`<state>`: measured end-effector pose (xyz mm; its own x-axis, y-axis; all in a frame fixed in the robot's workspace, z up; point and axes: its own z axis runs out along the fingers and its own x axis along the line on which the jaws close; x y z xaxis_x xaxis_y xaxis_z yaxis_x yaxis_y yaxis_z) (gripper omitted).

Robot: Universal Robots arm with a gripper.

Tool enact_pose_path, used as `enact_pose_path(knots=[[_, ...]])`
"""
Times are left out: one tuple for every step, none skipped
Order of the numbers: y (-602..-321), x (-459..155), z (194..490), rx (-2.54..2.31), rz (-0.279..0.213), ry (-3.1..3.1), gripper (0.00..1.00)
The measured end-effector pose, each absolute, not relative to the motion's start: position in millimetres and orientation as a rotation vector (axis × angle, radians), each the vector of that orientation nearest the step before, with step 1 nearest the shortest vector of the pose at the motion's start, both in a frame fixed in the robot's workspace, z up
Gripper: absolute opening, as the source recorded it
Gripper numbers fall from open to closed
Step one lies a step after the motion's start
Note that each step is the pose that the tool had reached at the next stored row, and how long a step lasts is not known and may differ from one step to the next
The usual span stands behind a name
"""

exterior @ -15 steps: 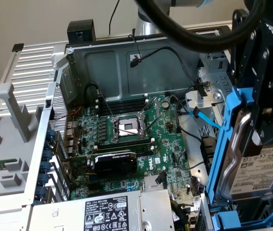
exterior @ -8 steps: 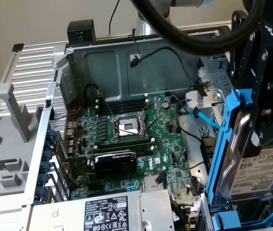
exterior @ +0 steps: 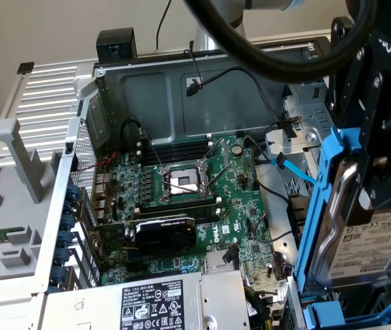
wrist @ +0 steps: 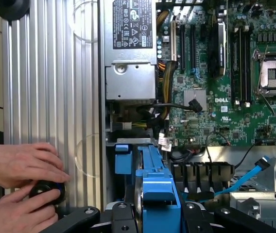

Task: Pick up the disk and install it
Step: 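Insert the disk into the insertion slot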

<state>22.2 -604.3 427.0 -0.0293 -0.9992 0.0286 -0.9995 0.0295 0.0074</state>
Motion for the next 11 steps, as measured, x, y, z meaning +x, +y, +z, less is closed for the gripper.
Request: enact_pose_path(knots=[[-604.2, 22.2, 426.6, 2.171, 0.023, -2.235, 0.37], [-604.2, 22.2, 426.2, 2.171, 0.023, -2.235, 0.37], [-604.1, 22.1, 425.8, 2.170, 0.023, -2.235, 0.37], [-604.0, 22.1, 425.2, 2.170, 0.023, -2.235, 0.37], [-603.9, 22.1, 424.8, 2.170, 0.023, -2.235, 0.37], [-603.8, 22.1, 424.4, 2.170, 0.023, -2.235, 0.37], [-603.8, 22.1, 423.9, 2.170, 0.023, -2.235, 0.37], [-603.8, 22.1, 423.5, 2.170, 0.023, -2.235, 0.37], [-603.8, 22.1, 423.2, 2.170, 0.023, -2.235, 0.37], [-603.8, 22.1, 422.9, 2.171, 0.023, -2.235, 0.37], [-603.8, 22.1, 422.7, 2.171, 0.023, -2.235, 0.37]])
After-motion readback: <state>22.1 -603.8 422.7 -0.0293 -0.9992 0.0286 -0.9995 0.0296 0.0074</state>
